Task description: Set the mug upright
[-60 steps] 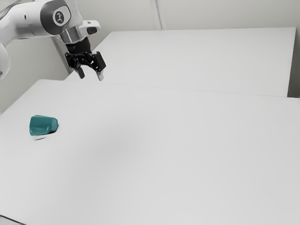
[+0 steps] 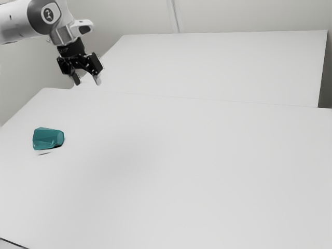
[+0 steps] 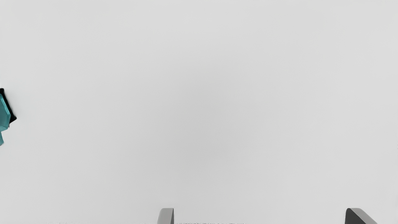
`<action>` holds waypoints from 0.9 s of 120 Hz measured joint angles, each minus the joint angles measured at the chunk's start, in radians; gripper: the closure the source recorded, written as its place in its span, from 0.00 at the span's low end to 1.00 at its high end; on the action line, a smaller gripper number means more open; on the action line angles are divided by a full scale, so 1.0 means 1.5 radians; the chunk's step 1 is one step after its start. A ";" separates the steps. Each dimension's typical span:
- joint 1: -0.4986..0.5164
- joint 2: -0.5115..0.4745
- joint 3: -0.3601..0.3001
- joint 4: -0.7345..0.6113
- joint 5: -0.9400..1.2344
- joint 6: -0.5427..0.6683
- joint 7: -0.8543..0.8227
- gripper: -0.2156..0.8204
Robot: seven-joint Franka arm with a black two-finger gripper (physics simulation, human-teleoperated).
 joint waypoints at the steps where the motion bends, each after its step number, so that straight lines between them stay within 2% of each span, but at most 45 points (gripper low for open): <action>1: 0.008 0.001 0.000 0.000 -0.007 -0.001 0.002 0.21; 17: 0.141 0.032 0.002 0.011 -0.119 -0.014 0.049 0.21; 30: 0.232 0.107 0.001 0.086 -0.193 -0.044 0.090 0.21; 54: 0.421 0.226 0.000 0.165 -0.334 -0.083 0.174 0.21; 76: 0.502 0.349 -0.005 0.275 -0.399 -0.098 0.237 0.21; 108: 0.533 0.477 -0.006 0.325 -0.451 -0.075 0.304 0.21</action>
